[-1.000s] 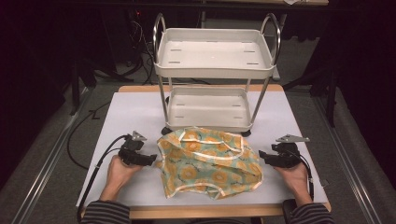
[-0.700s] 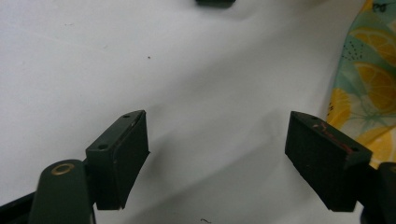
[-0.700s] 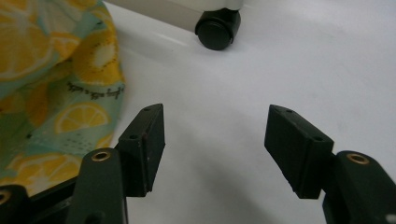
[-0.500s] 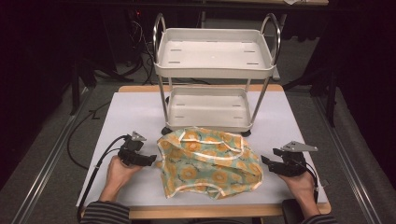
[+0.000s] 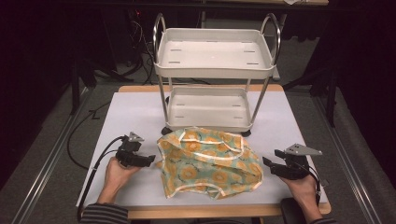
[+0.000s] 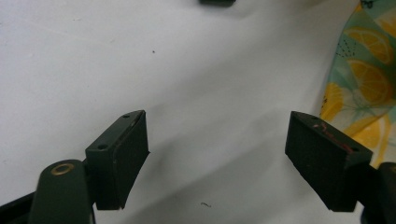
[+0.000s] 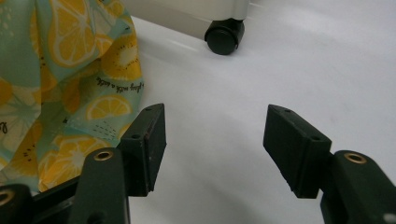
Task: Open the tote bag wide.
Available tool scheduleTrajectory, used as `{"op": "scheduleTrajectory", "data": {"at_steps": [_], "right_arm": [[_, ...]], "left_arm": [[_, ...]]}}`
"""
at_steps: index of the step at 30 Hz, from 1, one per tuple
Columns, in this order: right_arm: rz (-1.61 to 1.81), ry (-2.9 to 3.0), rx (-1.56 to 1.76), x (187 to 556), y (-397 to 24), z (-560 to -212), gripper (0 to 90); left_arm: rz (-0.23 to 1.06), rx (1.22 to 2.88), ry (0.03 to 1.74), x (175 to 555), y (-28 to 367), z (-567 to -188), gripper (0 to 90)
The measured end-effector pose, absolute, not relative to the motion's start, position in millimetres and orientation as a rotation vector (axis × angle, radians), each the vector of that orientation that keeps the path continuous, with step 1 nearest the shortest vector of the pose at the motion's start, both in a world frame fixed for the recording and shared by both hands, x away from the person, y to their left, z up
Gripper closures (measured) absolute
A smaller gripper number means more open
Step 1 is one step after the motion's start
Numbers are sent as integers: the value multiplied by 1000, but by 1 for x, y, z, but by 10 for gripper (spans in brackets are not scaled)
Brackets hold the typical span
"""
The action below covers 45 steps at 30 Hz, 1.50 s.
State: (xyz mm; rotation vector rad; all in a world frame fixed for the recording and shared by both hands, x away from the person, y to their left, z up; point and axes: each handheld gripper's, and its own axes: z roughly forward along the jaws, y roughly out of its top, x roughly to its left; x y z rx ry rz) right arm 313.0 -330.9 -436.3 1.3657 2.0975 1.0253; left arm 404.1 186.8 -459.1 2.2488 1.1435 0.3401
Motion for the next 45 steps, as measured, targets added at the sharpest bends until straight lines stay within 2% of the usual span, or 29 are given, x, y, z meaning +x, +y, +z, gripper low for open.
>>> {"op": "scheduleTrajectory", "data": {"at_steps": [24, 31, 45], "right_arm": [[1102, 2092, 1296, 305, -324, -427, 449], [1131, 2060, 1279, 287, -328, -422, 472], [1167, 2065, 1220, 275, -321, -414, 494]], "left_arm": [[335, 2171, 1127, 383, 196, -448, 222], [340, 2157, 1096, 376, 195, -444, 222], [347, 2153, 1055, 371, 196, -440, 218]]}}
